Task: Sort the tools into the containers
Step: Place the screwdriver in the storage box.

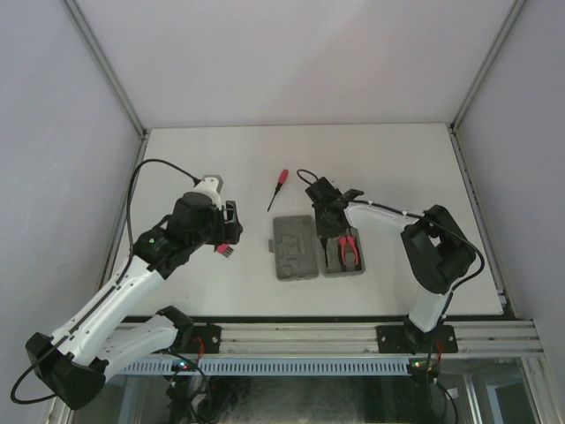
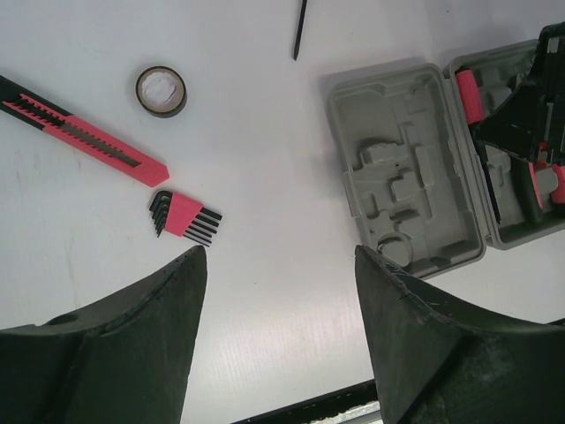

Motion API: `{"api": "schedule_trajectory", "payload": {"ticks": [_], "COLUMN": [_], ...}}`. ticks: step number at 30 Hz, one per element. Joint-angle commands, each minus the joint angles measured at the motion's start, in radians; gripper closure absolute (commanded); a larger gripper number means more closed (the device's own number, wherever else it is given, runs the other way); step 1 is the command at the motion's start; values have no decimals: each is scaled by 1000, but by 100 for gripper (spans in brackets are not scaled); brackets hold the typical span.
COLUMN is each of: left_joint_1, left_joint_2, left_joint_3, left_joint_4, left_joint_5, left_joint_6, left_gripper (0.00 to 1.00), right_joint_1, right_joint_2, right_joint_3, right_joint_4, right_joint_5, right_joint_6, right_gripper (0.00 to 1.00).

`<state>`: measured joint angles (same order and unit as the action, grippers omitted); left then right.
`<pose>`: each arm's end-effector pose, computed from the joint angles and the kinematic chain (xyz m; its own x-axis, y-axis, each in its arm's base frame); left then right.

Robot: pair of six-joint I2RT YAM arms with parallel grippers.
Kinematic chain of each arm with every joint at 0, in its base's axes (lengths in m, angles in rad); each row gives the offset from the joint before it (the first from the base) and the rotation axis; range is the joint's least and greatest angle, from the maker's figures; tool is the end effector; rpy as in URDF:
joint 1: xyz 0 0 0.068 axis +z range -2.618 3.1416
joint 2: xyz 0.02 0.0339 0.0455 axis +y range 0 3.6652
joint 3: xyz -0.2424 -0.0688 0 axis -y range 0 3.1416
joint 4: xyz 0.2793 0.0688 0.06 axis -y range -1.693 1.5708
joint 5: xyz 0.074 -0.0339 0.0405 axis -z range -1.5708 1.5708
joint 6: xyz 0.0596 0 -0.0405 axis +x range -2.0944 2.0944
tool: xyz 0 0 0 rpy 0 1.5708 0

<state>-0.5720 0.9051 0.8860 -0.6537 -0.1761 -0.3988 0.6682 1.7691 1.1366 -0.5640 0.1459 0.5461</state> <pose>0.2196 -0.1290 0.2761 -0.6451 -0.0394 -0.7631 0.1815 0.9622 -0.2031 0.3014 0.2268 0.1107 -0.9210 -0.0724 -0.3827 -0.1087 0.9913 0.0743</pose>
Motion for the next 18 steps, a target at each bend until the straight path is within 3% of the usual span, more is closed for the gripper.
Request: {"api": "schedule_trajectory", "payload": {"ticks": [1,18], "left_joint_1": [11,20], "left_joint_2": [-4,-11], "left_joint_3": [19,13], "left_joint_4": [29,31], "left_joint_5": [16,40], "left_joint_6": [21,15], "left_gripper": [28,28], "right_joint_1": [15,73], "right_joint_2": [79,213], "right_joint_3": [17,4], "right_joint_4": [-45,-93], "right_joint_5": [-9,30], "right_joint_6": [-12,30], "right_gripper": [100,100]}}
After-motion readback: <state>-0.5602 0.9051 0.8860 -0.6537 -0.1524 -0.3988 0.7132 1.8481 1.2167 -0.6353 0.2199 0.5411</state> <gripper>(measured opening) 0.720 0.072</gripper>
